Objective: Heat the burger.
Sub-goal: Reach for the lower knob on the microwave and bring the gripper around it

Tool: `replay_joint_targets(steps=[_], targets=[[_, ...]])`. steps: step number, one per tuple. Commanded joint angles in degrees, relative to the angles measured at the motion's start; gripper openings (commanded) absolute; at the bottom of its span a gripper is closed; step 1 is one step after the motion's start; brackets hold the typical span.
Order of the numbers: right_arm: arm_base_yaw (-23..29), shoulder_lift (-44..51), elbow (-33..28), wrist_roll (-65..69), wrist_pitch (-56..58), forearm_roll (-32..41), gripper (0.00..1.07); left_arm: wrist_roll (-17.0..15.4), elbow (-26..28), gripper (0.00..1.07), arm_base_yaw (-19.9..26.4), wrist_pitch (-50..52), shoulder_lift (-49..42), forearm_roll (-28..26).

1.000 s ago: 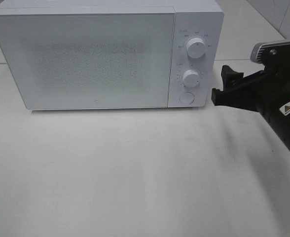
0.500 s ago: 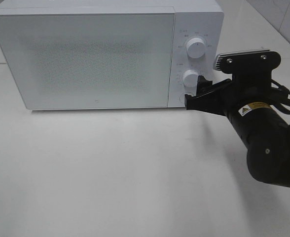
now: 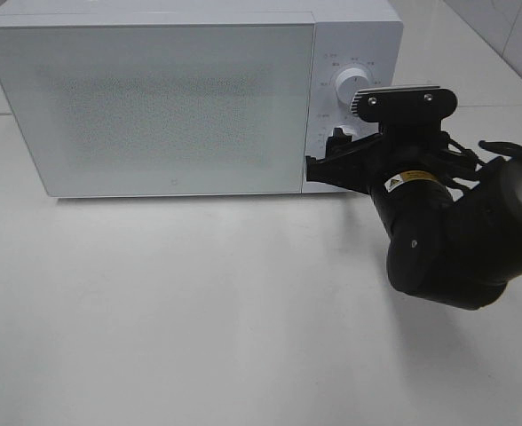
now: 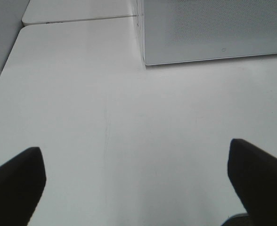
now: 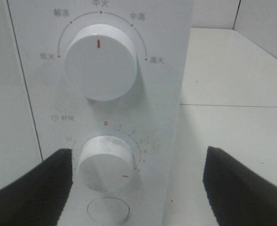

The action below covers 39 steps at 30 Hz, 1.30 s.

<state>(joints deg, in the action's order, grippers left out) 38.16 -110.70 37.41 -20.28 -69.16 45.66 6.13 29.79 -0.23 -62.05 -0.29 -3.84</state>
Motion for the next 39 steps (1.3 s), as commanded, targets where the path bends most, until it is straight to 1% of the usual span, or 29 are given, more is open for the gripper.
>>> replay_joint_targets(steps=[1, 2, 4, 8, 12, 20, 31, 34, 35, 36, 37, 38, 39], targets=[[-0.06, -1.60, 2.41, 1.03, -10.89, -0.06, 0.75, -0.29, -0.17, 0.98, 0.23, 0.80, -1.43, -0.34], [-0.06, -1.60, 2.41, 1.03, -10.89, -0.06, 0.75, -0.29, -0.17, 0.98, 0.23, 0.80, -1.43, -0.34], [-0.17, -3.61, 4.47, 2.06, -10.89, 0.06, 0.75, -0.29, -0.17, 0.98, 0.23, 0.80, -1.43, -0.34], [-0.23, -5.04, 5.73, 2.06, -10.77, 0.06, 0.75, -0.29, -0.17, 0.98, 0.23, 0.80, -1.43, -0.34], [-1.95, -7.16, 7.51, 2.06, -10.20, -0.92, 0.75, -0.23, -0.17, 0.98, 0.23, 0.80, -1.43, -0.34], [-2.69, -9.05, 8.82, 2.35, -9.11, -2.29, 0.75, -0.23, -0.17, 0.98, 0.23, 0.80, -1.43, -0.29], [-2.69, -9.28, 9.57, 2.29, -8.77, -4.13, 0.74, -0.23, -0.17, 0.98, 0.23, 0.80, -1.43, -0.29], [-2.69, -9.28, 9.57, 2.35, -8.71, -4.18, 0.70, -0.23, -0.17, 0.98, 0.23, 0.80, -1.43, -0.29], [-2.69, -9.28, 9.57, 3.04, -8.65, -4.24, 0.63, -0.23, -0.17, 0.98, 0.23, 0.80, -1.43, -0.29], [-2.69, -9.28, 9.57, 3.04, -8.65, -4.24, 0.63, -0.23, -0.17, 0.98, 0.23, 0.80, -1.43, -0.29], [-2.69, -9.28, 9.57, 4.76, -8.65, -4.24, 0.58, -0.23, -0.17, 0.98, 0.23, 0.80, -1.43, -0.29], [-2.69, -9.28, 9.57, 5.27, -8.65, -4.24, 0.44, -0.23, -0.17, 0.98, 0.23, 0.80, -1.43, -0.29], [-2.69, -9.28, 9.57, 5.27, -8.65, -4.24, 0.44, -0.23, -0.17, 0.98, 0.23, 0.80, -1.43, -0.29]])
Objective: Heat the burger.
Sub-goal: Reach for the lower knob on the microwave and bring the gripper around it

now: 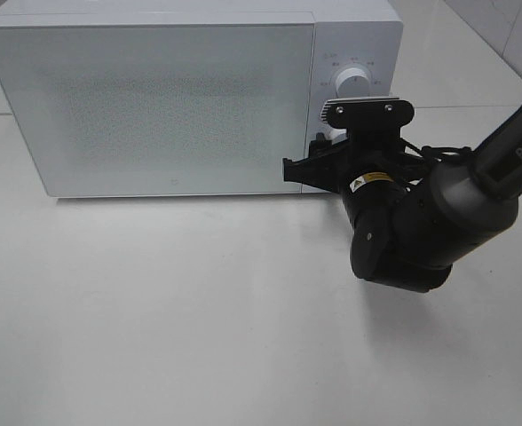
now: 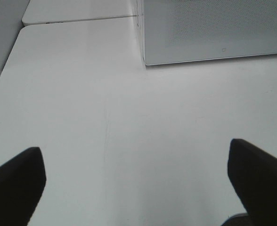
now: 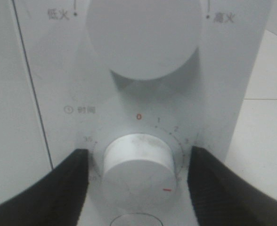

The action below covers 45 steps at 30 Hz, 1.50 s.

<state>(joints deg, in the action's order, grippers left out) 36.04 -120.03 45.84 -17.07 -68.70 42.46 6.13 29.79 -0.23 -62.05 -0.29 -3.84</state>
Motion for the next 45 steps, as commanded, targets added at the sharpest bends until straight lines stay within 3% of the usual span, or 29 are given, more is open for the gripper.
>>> replay_joint_targets(steps=[1, 2, 3, 4, 5, 7, 25, 45], targets=[[-0.57, 0.06, 1.15, 2.12, -9.11, -1.03, 0.30, -0.23, -0.17, 0.98, 0.23, 0.80, -1.43, -0.29], [-0.57, 0.06, 1.15, 2.12, -9.00, -1.03, 0.22, -0.23, -0.17, 0.98, 0.23, 0.80, -1.43, -0.29], [-0.57, 0.06, 1.15, 2.12, -9.00, -1.03, 0.22, -0.23, -0.17, 0.98, 0.23, 0.80, -1.43, -0.29], [-0.57, 0.06, 1.15, 2.06, -8.54, -1.03, 0.10, -0.23, -0.17, 0.98, 0.23, 0.80, -1.43, -0.29], [-0.57, 0.06, 1.15, 2.06, -8.42, -1.03, 0.04, -0.23, -0.17, 0.98, 0.23, 0.80, -1.43, -0.29], [-0.57, 0.06, 1.15, 2.06, -8.37, -1.03, 0.00, -0.23, -0.17, 0.98, 0.23, 0.80, -1.43, -0.29], [-0.57, 0.06, 1.15, 5.50, -10.83, -1.95, 0.00, -0.23, -0.17, 0.98, 0.23, 0.80, -1.43, -0.29], [-0.57, 0.06, 1.15, 36.38, -11.40, -13.24, 0.00, -0.23, -0.17, 0.98, 0.23, 0.80, -1.43, -0.29]])
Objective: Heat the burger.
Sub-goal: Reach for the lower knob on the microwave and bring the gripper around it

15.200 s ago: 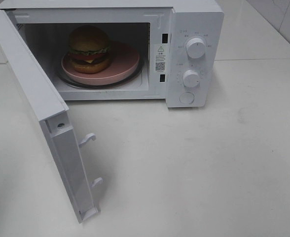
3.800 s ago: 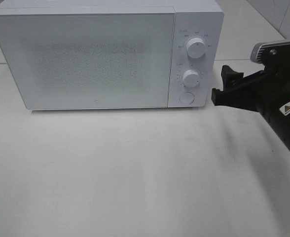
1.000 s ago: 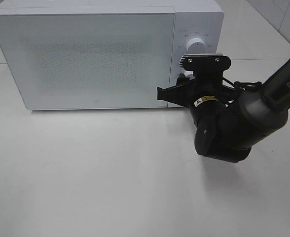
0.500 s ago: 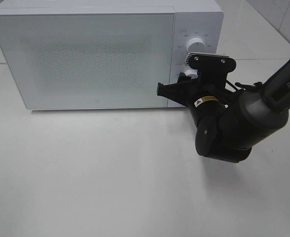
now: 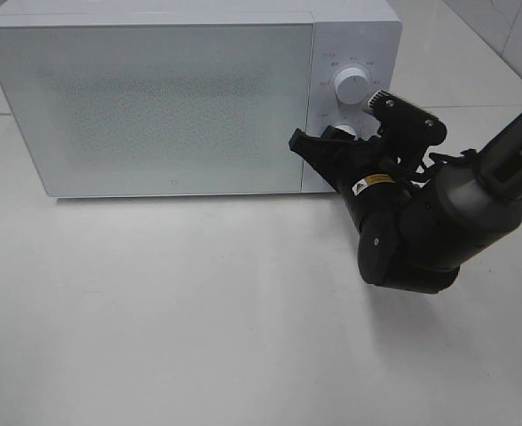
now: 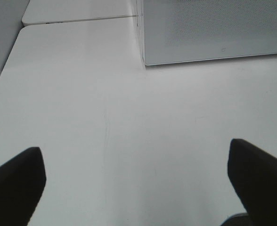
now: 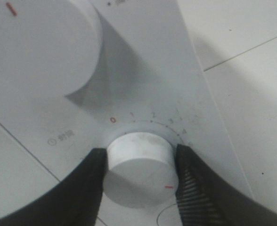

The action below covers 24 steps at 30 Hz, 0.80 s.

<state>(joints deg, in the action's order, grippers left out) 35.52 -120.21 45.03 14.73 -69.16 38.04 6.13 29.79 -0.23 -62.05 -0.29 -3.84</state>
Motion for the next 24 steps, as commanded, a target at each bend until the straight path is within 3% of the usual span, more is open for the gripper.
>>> replay_joint_targets(steps=[1, 16, 24], targets=[[-0.06, 0.23, 1.95, 5.67, -10.94, -9.22, 0.00, -0.23, -0.17, 0.98, 0.23, 0.80, -1.43, -0.29], [-0.06, 0.23, 1.95, 31.46, -10.94, -11.86, 0.00, -0.23, -0.17, 0.98, 0.23, 0.80, -1.43, -0.29], [-0.11, 0.23, 1.95, 36.15, -11.00, -11.75, 0.00, -0.23, -0.17, 0.98, 0.23, 0.80, -1.43, -0.29]])
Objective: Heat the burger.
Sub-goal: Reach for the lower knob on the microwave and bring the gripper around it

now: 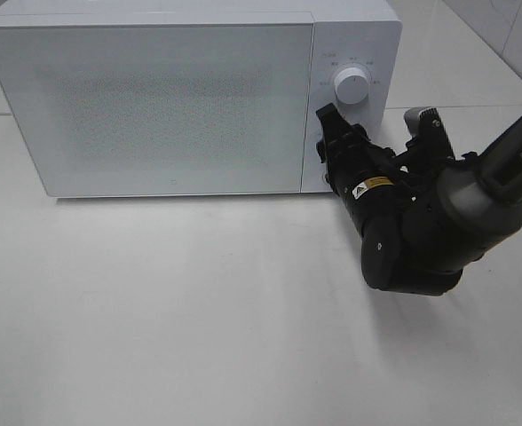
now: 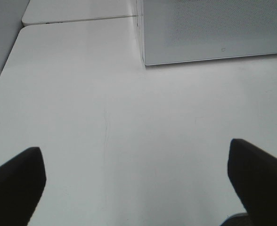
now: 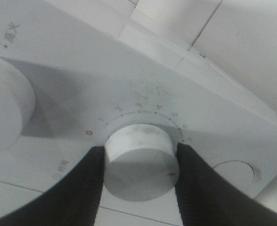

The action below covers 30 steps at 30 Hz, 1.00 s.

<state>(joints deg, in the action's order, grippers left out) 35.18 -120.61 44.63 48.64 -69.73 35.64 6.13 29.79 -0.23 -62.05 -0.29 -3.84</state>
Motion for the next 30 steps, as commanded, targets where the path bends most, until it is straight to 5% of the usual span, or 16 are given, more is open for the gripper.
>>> replay_joint_targets(steps=[1, 30], targets=[[0.23, 0.63, 2.35, 2.23, -10.49, -9.28, 0.00, -0.23, -0.17, 0.98, 0.23, 0.80, -1.43, -0.29], [0.17, 0.63, 2.35, 13.87, -10.77, 2.81, 0.04, -0.23, -0.17, 0.98, 0.23, 0.80, -1.43, -0.29]])
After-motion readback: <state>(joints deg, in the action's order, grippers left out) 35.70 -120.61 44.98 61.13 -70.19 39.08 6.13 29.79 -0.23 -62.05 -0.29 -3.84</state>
